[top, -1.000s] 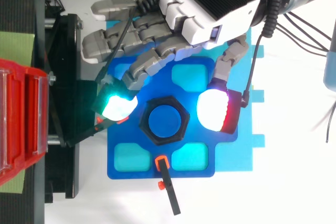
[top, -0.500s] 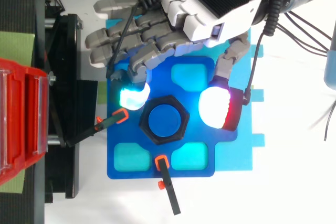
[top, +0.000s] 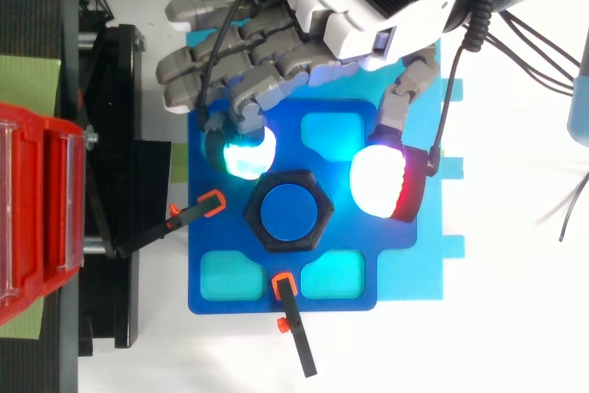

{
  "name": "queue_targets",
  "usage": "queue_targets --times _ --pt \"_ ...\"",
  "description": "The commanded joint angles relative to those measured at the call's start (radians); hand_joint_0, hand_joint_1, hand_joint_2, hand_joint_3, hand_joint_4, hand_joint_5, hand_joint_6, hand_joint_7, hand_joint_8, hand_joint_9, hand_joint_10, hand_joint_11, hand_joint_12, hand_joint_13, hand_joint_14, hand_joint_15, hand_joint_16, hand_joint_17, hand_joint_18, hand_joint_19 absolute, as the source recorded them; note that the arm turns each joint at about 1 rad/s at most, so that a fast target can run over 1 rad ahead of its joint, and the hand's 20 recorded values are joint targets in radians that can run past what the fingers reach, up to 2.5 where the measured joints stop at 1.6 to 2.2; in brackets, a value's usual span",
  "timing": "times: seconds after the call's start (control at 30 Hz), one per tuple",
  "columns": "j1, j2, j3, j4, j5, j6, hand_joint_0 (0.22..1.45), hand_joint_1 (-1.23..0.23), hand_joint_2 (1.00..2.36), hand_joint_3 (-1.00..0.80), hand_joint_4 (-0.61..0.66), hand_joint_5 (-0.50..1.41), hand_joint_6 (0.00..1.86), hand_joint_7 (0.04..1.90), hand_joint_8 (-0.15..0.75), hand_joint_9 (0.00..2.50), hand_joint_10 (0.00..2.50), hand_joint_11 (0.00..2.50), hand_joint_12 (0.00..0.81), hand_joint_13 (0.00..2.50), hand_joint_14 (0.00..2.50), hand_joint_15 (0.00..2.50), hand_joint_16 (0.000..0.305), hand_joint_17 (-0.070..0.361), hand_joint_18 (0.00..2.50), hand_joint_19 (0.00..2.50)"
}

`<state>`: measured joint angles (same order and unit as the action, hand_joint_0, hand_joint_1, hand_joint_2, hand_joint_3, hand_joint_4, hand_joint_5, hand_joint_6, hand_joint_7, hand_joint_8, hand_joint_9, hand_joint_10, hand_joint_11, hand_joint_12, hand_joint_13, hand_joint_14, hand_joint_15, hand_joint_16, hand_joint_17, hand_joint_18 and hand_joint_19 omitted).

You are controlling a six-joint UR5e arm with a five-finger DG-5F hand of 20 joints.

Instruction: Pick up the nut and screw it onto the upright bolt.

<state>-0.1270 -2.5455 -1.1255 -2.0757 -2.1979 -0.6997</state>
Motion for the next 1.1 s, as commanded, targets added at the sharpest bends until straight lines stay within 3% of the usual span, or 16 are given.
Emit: queue_targets --times 0.0,0.37,0.43,0.5,0.6,0.67,0.83,1.07 --pt "-0.003 0.001 0.006 0.000 -0.005 0.000 0.44 -0.22 1.00 -0.50 0.24 -0.11 0.50 1.32 0.304 0.58 0.00 0.00 0.341 0.44 0.00 0.00 0.046 0.104 0.13 0.00" --pt "-0.013 0.001 0.023 0.000 -0.025 0.008 0.44 -0.24 1.00 -0.50 0.28 -0.08 0.66 1.04 0.316 0.76 0.00 0.00 0.326 0.53 0.00 0.00 0.043 0.097 0.23 0.00" --pt "-0.014 -0.001 0.023 0.000 -0.025 0.008 0.44 -0.24 1.00 -0.50 0.27 -0.08 0.65 1.06 0.317 0.77 0.00 0.00 0.326 0.53 0.00 0.00 0.043 0.097 0.23 0.00" --pt "-0.014 0.001 0.024 0.000 -0.025 0.008 0.44 -0.24 1.00 -0.50 0.25 -0.07 0.51 1.30 0.309 0.76 0.00 0.00 0.328 0.53 0.00 0.00 0.043 0.097 0.23 0.00" --pt "-0.014 0.001 0.026 0.000 -0.025 0.008 0.44 -0.22 1.00 -0.50 0.27 -0.14 0.50 1.04 0.275 0.63 0.00 0.00 0.325 0.41 0.00 0.00 0.047 0.106 0.14 0.00" --pt "-0.014 0.001 0.030 0.000 -0.026 0.008 0.42 -0.19 1.00 -0.50 0.20 -0.20 0.50 0.73 0.229 0.36 0.00 0.00 0.341 0.16 0.00 0.00 0.051 0.115 0.00 0.00" --pt "-0.022 -0.001 0.049 0.000 -0.049 0.014 0.41 -0.16 1.00 -0.50 0.12 -0.24 0.50 0.61 0.199 0.18 0.00 0.00 0.349 0.01 0.00 0.00 0.052 0.117 0.00 0.00" --pt "-0.019 -0.001 0.046 -0.006 -0.049 0.017 0.41 -0.16 1.00 -0.50 0.11 -0.24 0.50 0.60 0.198 0.13 0.00 0.00 0.352 0.00 0.00 0.00 0.053 0.119 0.00 0.00"
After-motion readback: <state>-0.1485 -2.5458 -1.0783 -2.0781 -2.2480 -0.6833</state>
